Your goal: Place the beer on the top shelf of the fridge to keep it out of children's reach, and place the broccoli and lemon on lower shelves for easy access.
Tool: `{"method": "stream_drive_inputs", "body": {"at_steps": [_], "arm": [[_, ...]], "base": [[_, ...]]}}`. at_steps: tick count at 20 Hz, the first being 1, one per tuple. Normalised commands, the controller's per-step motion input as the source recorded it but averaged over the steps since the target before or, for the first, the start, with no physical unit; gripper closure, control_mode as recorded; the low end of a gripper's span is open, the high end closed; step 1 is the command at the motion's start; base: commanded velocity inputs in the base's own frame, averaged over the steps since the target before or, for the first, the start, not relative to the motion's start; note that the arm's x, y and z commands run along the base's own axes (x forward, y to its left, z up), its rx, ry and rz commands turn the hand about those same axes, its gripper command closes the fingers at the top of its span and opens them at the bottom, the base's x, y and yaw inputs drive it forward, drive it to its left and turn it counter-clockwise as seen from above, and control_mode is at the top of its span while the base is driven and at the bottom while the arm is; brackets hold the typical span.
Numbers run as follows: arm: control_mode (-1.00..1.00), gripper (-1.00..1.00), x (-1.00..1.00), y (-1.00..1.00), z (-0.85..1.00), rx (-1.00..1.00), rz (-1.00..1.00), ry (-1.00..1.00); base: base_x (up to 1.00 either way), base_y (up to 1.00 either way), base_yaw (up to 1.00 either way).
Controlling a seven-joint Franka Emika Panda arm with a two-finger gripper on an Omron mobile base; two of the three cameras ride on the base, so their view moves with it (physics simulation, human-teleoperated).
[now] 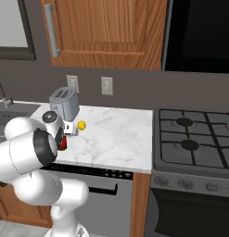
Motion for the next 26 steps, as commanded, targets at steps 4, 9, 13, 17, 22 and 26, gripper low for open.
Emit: {"method": "stream_drive_inputs", "body": {"at_steps": [4,9,13,17,22,26], "arm": [[-1.00,1.00,0.16,0.00,-0.10,0.00,0.00,0.00],[-1.00,1.00,0.14,0.00,-0.02,0.00,0.00,0.00],[-1.00,1.00,0.07,0.00,0.00,0.00,0.00,0.00],[-1.00,1.00,-0.06,0.00,0.01,0.00,0.00,-0.01],[-1.00,1.00,-0.63,0.00,0.55,0.00,0.01,-0.16],[-1.00,1.00,-0.86,-0.17,0.87,0.00,0.02,-0.22]], "base": [[0.00,0.00,0.00],[0.00,0.00,0.00],[0.00,0.00,0.00],[0.00,0.00,0.00],[0.00,0.00,0.00],[0.00,0.00,0.00]]}}
